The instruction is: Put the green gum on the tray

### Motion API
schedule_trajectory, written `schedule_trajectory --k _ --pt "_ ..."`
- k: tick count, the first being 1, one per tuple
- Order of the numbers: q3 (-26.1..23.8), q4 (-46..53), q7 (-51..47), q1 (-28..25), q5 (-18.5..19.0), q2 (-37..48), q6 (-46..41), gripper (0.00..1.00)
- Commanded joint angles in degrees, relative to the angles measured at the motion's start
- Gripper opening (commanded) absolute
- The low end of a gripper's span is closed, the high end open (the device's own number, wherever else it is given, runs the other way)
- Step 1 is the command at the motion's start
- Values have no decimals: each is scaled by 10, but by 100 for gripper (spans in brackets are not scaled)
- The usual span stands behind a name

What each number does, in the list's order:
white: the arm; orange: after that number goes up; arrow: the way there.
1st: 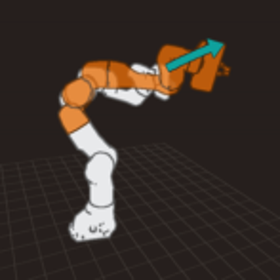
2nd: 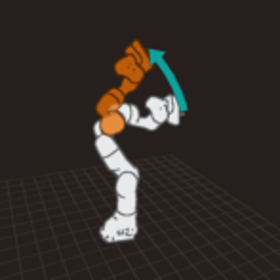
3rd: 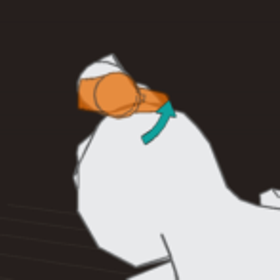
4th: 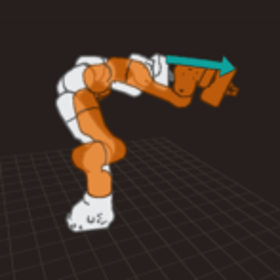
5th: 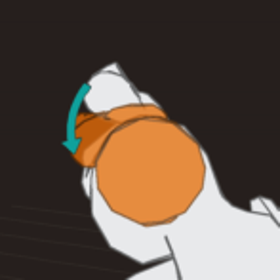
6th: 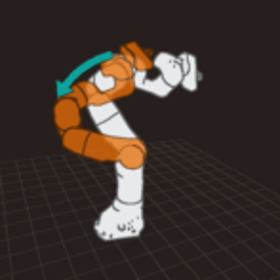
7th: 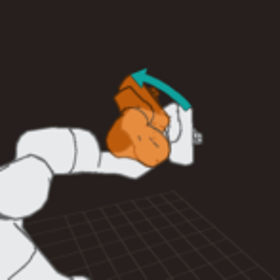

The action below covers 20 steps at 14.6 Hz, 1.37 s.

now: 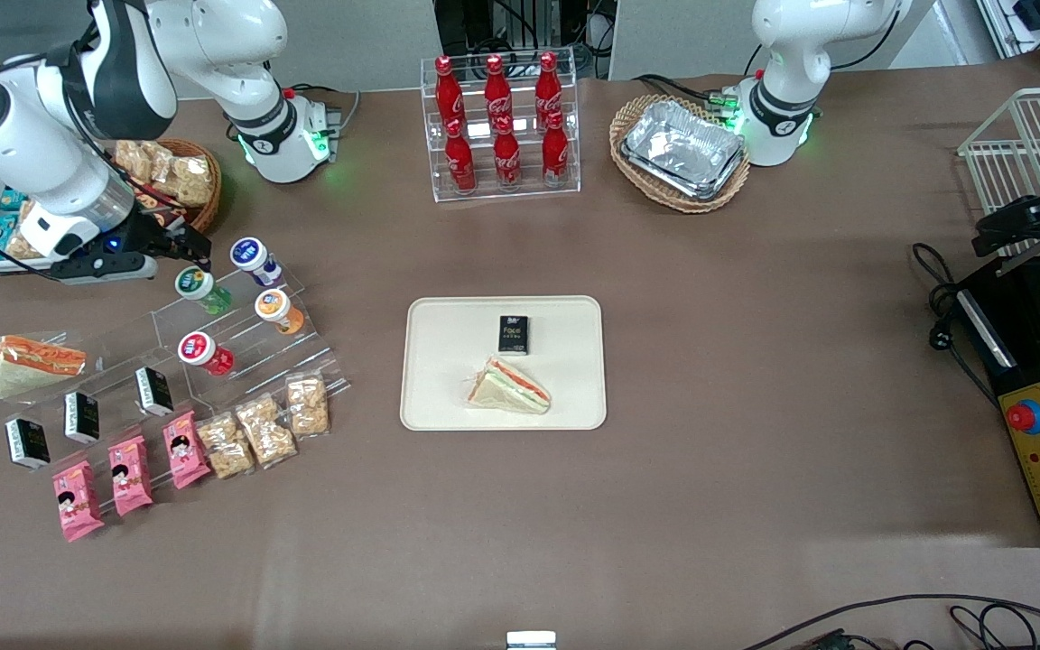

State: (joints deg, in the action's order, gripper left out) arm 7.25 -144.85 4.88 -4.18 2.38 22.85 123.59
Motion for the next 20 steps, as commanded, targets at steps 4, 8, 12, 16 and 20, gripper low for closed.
schedule_trajectory --k 4,8,12,16,20 --pt "0 -21 -5 4 9 -37 73 96" --pt "0 -21 -5 22 27 -54 94 95" --pt "-1 -22 -6 22 27 -56 94 93" --pt "-2 -22 -8 21 27 -55 89 84" --pt "-2 -22 -13 20 27 -50 74 57"
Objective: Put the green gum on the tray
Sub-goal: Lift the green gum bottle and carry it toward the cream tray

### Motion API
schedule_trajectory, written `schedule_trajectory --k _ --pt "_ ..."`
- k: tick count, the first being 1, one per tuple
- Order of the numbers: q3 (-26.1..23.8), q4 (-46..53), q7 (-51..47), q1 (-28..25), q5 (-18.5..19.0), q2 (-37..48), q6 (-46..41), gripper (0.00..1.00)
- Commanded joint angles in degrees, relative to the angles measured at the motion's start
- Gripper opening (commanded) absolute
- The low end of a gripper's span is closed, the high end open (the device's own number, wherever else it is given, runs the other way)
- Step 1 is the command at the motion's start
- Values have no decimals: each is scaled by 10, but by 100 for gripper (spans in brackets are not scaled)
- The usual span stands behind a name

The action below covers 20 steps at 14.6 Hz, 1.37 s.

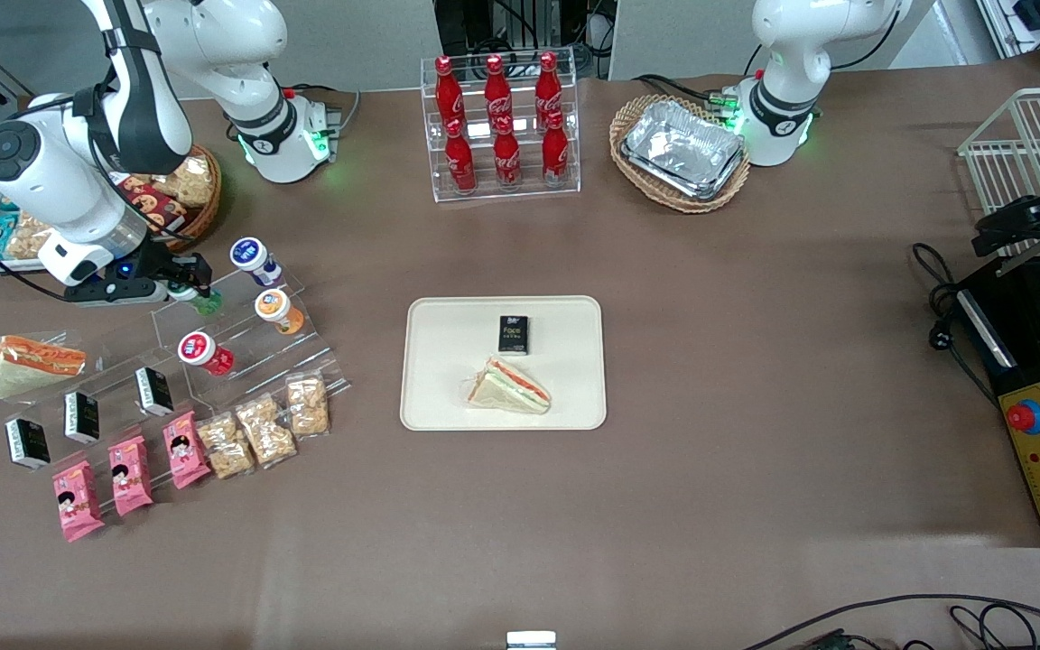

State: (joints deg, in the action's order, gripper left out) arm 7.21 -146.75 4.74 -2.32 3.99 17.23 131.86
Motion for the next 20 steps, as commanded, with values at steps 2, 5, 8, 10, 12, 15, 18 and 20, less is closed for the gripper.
schedule_trajectory --k 2,5,8,10,12,15,18,20 --pt "-3 -2 -11 0 11 5 -9 39" --pt "-4 8 -8 0 11 15 -16 20" --pt "-6 84 1 0 12 31 -97 15" --pt "-9 175 -1 -20 10 25 -198 9" --pt "-12 267 -24 -62 4 10 -279 9" --pt "-27 374 -135 -136 3 -30 -362 9" --pt "-32 393 -246 -209 1 -53 -367 9" --pt "-33 393 -331 -253 -11 -75 -355 9"
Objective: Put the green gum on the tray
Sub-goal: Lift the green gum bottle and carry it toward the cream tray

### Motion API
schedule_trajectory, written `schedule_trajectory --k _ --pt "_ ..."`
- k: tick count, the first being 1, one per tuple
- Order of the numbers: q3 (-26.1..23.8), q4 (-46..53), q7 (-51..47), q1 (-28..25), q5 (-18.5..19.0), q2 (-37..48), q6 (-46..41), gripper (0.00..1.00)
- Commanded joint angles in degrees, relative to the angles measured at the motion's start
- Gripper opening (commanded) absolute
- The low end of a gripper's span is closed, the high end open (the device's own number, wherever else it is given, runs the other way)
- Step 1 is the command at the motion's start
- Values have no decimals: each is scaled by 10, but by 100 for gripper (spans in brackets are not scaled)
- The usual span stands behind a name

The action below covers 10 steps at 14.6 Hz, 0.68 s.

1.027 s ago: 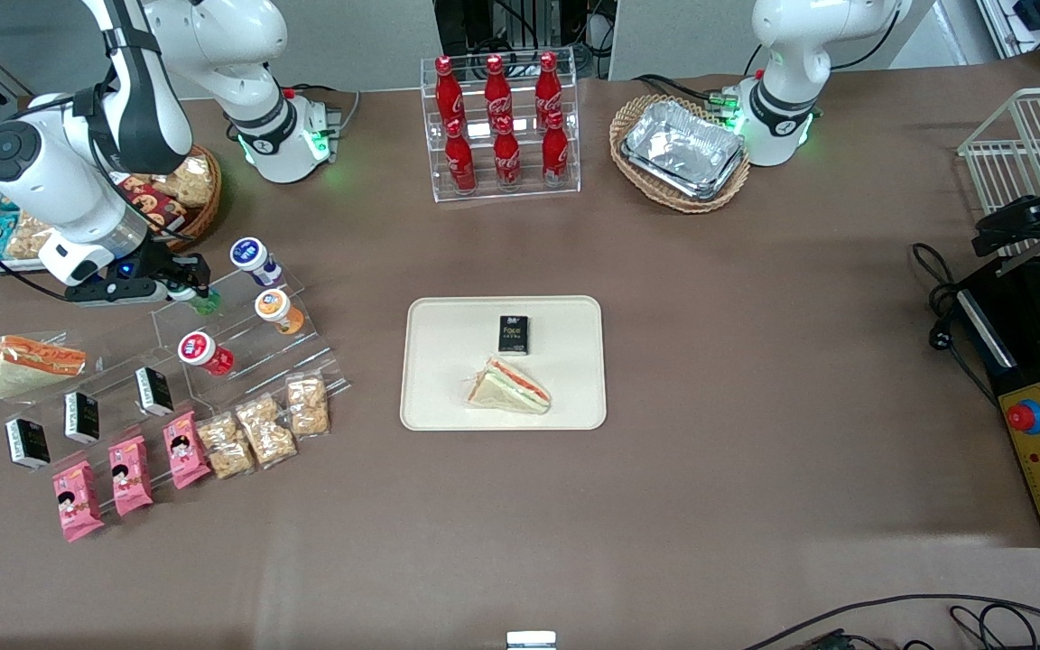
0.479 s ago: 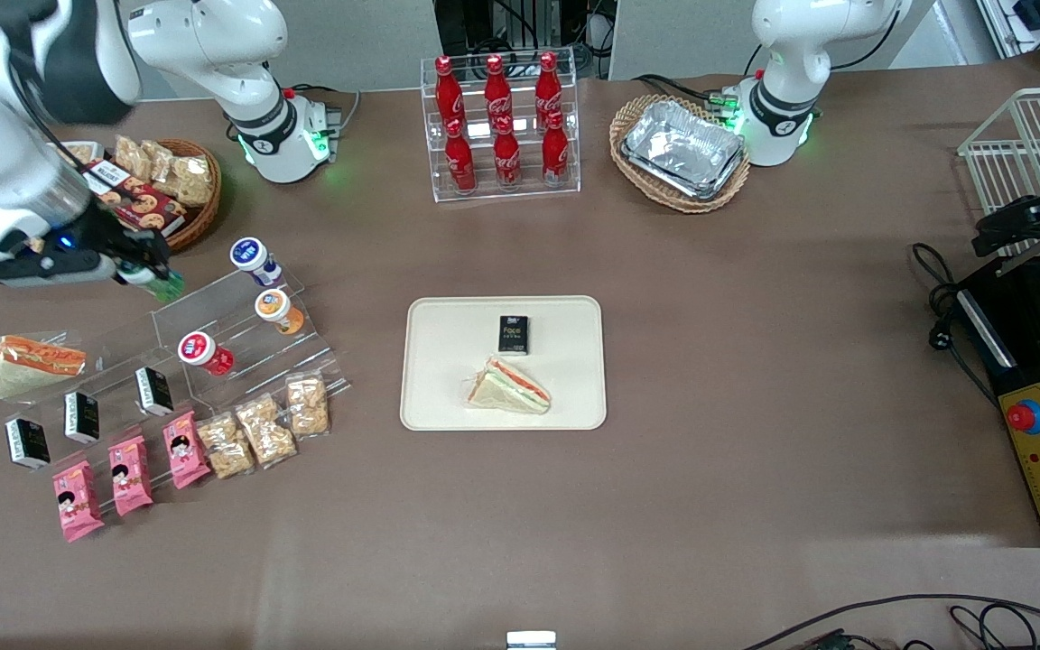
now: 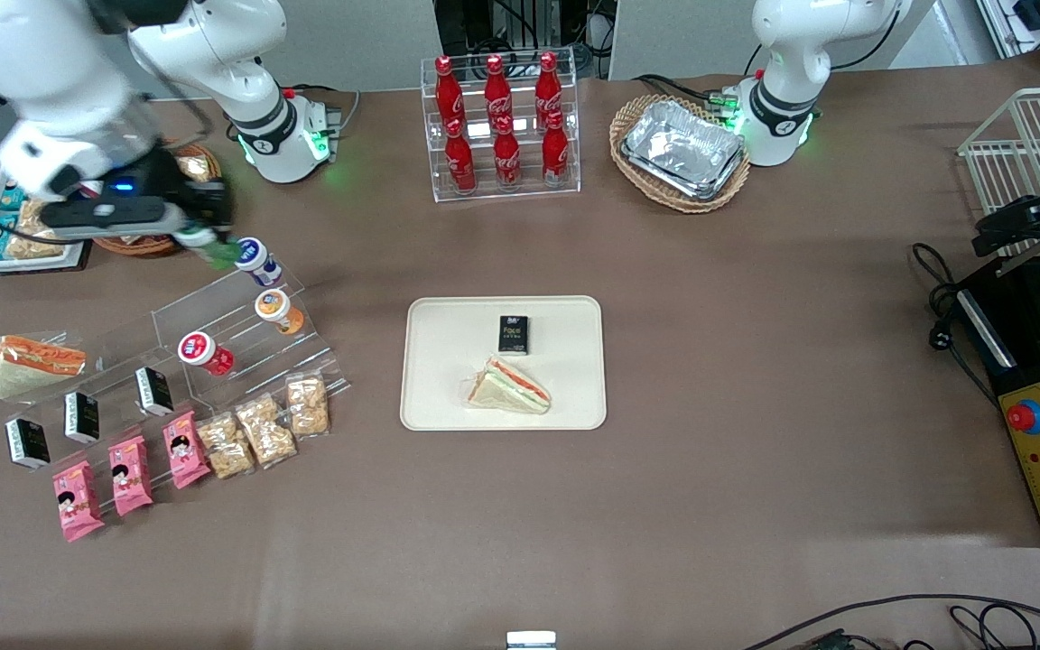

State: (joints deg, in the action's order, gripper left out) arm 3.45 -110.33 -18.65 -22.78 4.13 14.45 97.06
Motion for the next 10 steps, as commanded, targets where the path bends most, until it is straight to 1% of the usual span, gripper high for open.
schedule_trajectory --k 1,5,7,8,10 --pt "-12 29 -139 -57 -18 -57 4 9" --pt "-114 28 -261 -49 -19 -129 86 8" --pt "-145 15 -306 -49 -17 -172 141 8" --pt "-158 3 -330 -50 -10 -189 175 8" --pt "-169 -21 -371 -53 4 -226 238 8"
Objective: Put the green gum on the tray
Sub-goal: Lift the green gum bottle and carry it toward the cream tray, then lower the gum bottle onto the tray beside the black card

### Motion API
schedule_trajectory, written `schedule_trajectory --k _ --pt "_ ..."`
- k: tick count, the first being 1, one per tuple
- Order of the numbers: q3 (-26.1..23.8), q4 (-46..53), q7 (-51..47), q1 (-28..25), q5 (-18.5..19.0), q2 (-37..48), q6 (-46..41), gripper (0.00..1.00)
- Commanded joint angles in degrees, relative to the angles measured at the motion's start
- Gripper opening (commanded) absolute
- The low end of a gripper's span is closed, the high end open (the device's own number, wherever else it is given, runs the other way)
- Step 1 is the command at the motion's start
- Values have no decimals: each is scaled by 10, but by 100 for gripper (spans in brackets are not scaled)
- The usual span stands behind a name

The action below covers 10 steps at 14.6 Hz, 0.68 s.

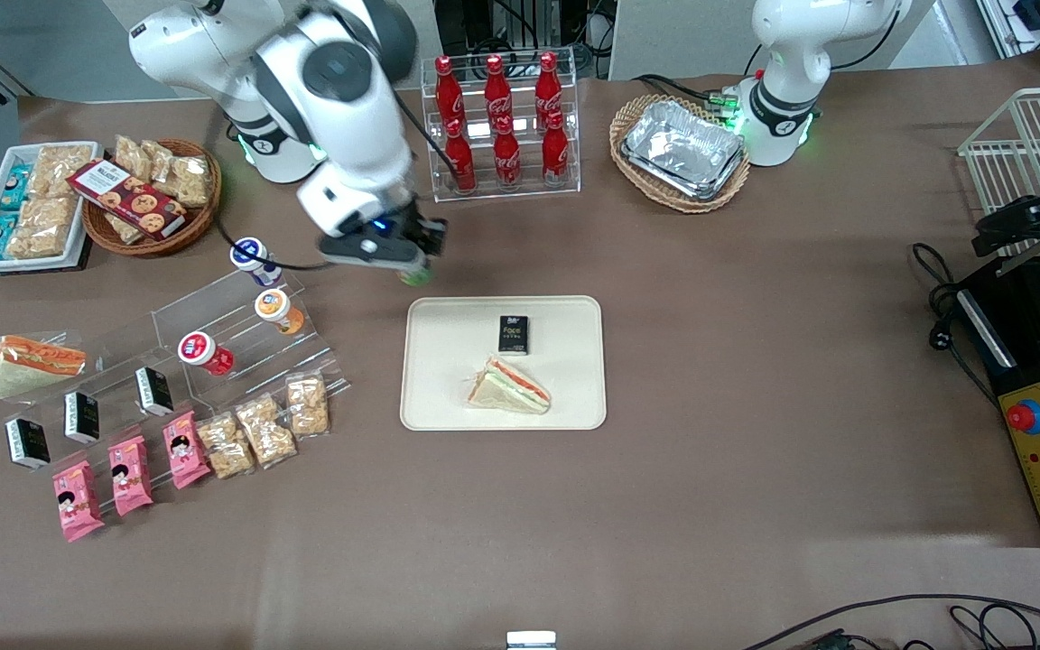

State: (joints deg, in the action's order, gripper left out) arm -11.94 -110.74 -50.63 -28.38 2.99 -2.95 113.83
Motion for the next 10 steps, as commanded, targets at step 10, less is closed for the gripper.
schedule_trajectory --k 10 --pt "-11 -75 -93 3 66 -180 243 9"
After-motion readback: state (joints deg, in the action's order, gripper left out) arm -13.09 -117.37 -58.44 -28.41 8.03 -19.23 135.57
